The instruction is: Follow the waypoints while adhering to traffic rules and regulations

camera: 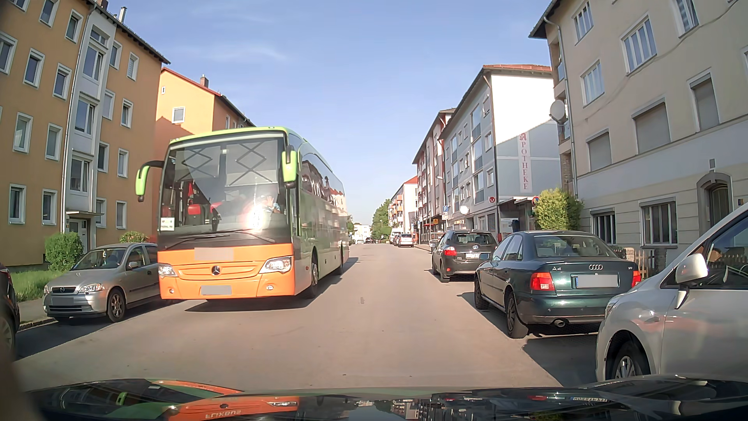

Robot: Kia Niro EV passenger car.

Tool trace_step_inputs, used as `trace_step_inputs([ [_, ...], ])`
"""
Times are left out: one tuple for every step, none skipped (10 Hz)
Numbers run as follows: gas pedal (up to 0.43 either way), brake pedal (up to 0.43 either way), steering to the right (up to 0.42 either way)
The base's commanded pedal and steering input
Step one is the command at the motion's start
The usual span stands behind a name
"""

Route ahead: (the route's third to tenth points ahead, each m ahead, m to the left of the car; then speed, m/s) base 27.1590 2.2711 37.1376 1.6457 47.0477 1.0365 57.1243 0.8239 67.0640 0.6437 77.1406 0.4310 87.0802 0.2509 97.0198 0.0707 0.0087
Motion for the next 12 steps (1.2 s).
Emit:
trace_step_inputs([
  [0.0,0.329,-0.022],
  [0.0,0.335,-0.022],
  [0.0,0.329,-0.022],
  [0.0,0.335,-0.022],
  [0.0,0.329,-0.022],
  [0.0,0.329,-0.022],
  [0.0,0.329,-0.022],
  [0.0,0.329,-0.022],
  [0.0,0.329,-0.023],
  [0.0,0.329,-0.027],
  [0.0,0.335,-0.03],
  [0.0,0.335,-0.034],
])
